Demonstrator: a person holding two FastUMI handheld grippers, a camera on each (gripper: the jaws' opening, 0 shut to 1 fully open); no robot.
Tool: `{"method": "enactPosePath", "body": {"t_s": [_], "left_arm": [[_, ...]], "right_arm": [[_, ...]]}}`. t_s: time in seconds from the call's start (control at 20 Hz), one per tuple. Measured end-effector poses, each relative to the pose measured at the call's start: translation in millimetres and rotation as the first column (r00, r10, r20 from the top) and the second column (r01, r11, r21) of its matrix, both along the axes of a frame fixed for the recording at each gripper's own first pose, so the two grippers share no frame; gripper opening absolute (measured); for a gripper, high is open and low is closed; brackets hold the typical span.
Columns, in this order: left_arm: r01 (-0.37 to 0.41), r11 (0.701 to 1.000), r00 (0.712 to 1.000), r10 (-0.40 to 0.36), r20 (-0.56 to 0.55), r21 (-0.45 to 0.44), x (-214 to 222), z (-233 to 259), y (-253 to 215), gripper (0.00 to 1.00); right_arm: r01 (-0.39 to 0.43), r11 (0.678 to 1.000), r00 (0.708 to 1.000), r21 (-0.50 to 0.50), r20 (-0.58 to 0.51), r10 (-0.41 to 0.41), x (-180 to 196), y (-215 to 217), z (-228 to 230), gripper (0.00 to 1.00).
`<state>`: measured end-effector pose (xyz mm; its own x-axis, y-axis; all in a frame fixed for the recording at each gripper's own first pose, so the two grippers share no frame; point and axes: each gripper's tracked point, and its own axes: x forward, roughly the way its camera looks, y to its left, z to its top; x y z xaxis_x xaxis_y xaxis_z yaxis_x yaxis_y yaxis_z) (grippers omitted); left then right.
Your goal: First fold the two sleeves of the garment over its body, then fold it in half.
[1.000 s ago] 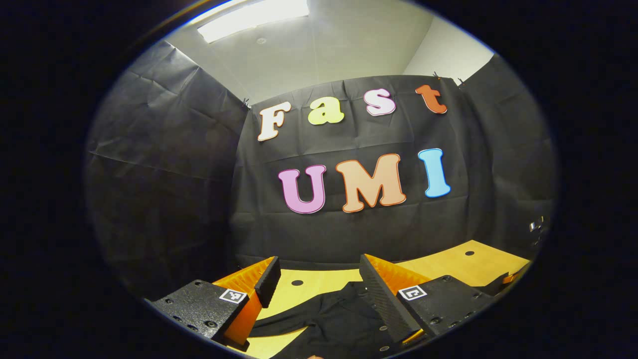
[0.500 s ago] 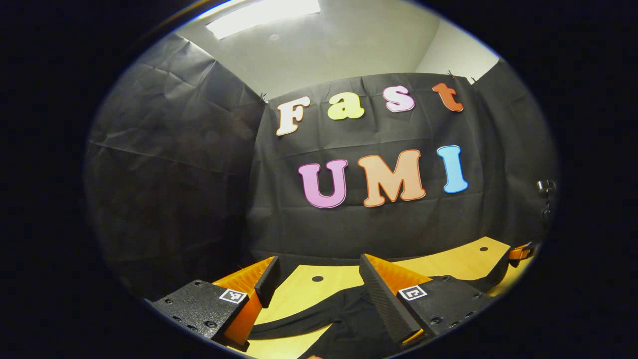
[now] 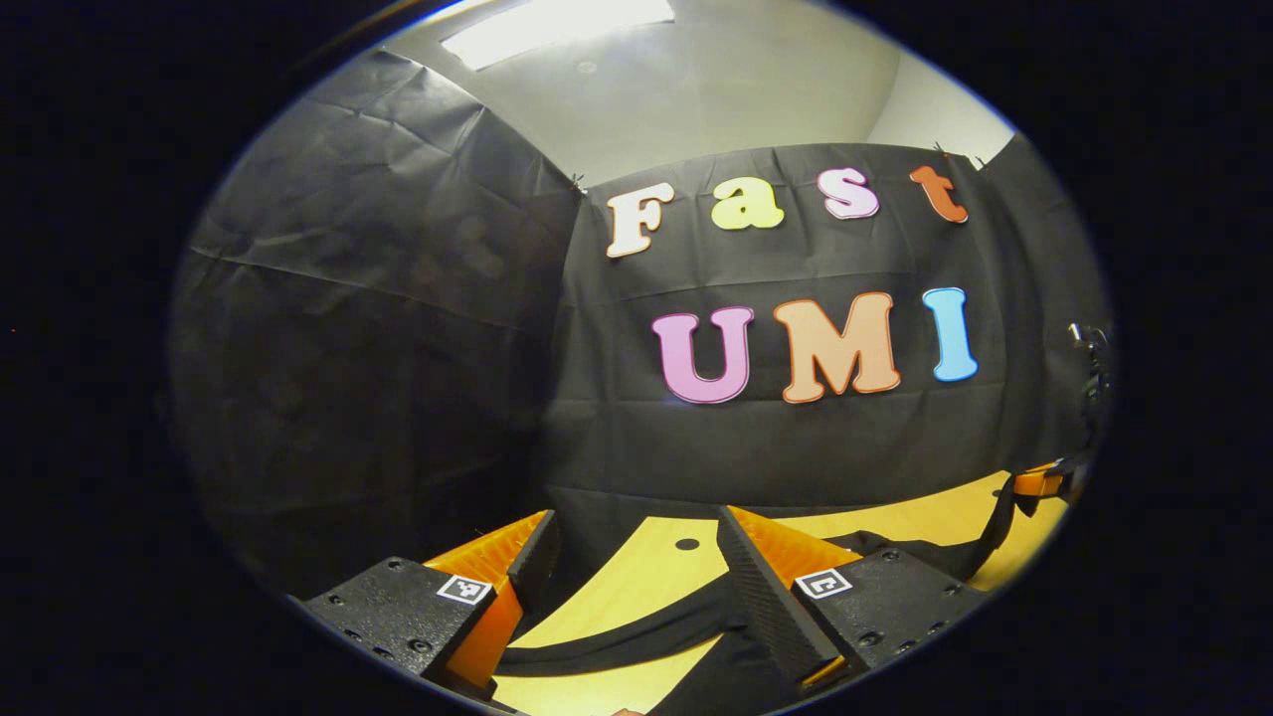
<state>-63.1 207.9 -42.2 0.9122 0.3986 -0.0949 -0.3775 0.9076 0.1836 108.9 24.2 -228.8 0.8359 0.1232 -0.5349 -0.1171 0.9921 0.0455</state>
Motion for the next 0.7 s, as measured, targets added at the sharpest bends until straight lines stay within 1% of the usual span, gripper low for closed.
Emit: {"method": "enactPosePath", "body": {"t_s": [0.2, 0.25, 0.3, 0.35, 0.4, 0.55, 0.6, 0.65, 0.7], "left_arm": [[-0.034, 0.999, 0.999, 0.034, -0.011, 0.008, -11, -1, 25, 0.99], [-0.038, 0.999, 0.999, 0.038, -0.011, 0.016, -14, 0, 30, 0.99], [-0.044, 0.999, 0.999, 0.045, -0.012, 0.024, -18, 0, 36, 0.99], [-0.050, 0.998, 0.999, 0.051, -0.014, 0.030, -20, 0, 42, 0.99], [-0.056, 0.998, 0.998, 0.057, -0.016, 0.031, -21, -2, 47, 0.99], [-0.074, 0.997, 0.997, 0.075, -0.025, 0.023, -25, -5, 64, 0.99], [-0.080, 0.997, 0.996, 0.081, -0.029, 0.021, -26, -8, 68, 0.99], [-0.086, 0.996, 0.996, 0.086, -0.034, 0.022, -26, -9, 72, 1.00], [-0.091, 0.996, 0.995, 0.091, -0.039, 0.023, -29, -11, 80, 1.00]], "right_arm": [[-0.072, 0.997, 0.997, 0.001, 0.005, 0.072, 12, 49, 0, 0.02], [-0.092, 0.996, 0.996, -0.002, 0.007, 0.092, 14, 61, 0, 0.05], [-0.106, 0.994, 0.994, -0.005, 0.009, 0.106, 18, 72, 0, 0.05], [-0.123, 0.992, 0.992, -0.001, 0.007, 0.123, 21, 85, 0, 0.02], [-0.139, 0.990, 0.990, 0.006, 0.003, 0.139, 22, 99, -3, 0.02], [-0.178, 0.984, 0.984, 0.013, -0.004, 0.178, 29, 134, -9, 0.02], [-0.187, 0.982, 0.982, 0.015, -0.008, 0.187, 29, 145, -11, 0.05], [-0.192, 0.981, 0.981, 0.014, -0.011, 0.192, 31, 154, -15, 0.02], [-0.197, 0.980, 0.980, 0.010, -0.015, 0.197, 32, 164, -18, 0.05]]}}
